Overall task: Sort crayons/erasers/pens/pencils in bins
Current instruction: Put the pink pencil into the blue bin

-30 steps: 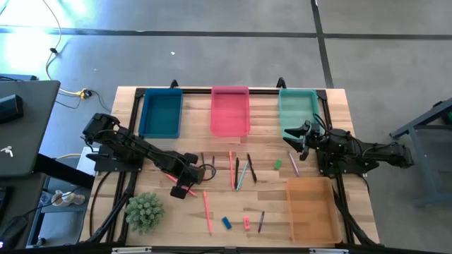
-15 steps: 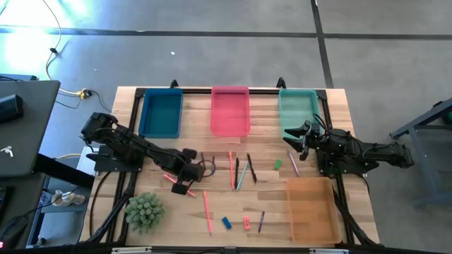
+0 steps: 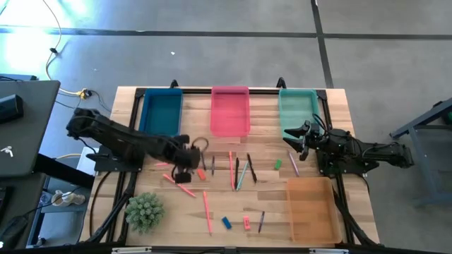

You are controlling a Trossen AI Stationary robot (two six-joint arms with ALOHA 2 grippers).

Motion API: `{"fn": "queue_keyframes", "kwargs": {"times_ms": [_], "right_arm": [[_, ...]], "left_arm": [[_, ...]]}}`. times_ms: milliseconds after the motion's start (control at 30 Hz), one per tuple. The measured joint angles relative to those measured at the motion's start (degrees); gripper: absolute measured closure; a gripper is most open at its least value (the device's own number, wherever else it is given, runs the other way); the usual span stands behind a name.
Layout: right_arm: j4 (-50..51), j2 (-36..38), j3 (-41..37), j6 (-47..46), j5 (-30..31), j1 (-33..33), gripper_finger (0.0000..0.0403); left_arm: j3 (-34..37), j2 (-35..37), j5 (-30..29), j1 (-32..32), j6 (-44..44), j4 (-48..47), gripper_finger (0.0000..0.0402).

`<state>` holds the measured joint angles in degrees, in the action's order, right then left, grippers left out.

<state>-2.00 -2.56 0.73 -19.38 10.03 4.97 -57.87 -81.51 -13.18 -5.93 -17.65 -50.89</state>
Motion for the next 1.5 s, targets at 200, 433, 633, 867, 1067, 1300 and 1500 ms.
{"fn": "queue_keyframes", "kwargs": {"times_ms": [200,433,633,867,1067,1300,1500], "right_arm": [[0.0,-0.1,0.0,0.0,0.01,-0.02,0.0199],[0.0,-0.1,0.0,-0.1,0.05,-0.02,0.0199],[0.0,-0.1,0.0,-0.09,0.19,-0.01,0.0199],[0.0,-0.1,-0.02,-0.04,0.19,-0.02,0.0199],[-0.02,-0.1,-0.02,-0.04,0.16,-0.02,0.0199],[-0.02,-0.1,-0.04,-1.17,0.14,-0.02,0.0199],[-0.02,-0.1,-0.04,-10.14,0.01,-0.01,0.0199]], "left_arm": [[-0.49,6.22,-5.22,6.96,-3.7,-0.8,0.038],[-0.5,12.29,-9.77,17.94,-2.77,-0.73,0.038],[-0.5,15.32,-10.68,28.29,4.26,-0.22,0.038],[-0.52,14.63,-10.48,40.98,13.79,2.32,0.038],[0.21,9.67,-4.24,49.68,16.16,3.27,0.038],[0.94,3.23,5.7,57.35,19.37,5.95,0.038],[0.94,-1.37,7.65,62.49,16.58,8.08,0.038]]}}
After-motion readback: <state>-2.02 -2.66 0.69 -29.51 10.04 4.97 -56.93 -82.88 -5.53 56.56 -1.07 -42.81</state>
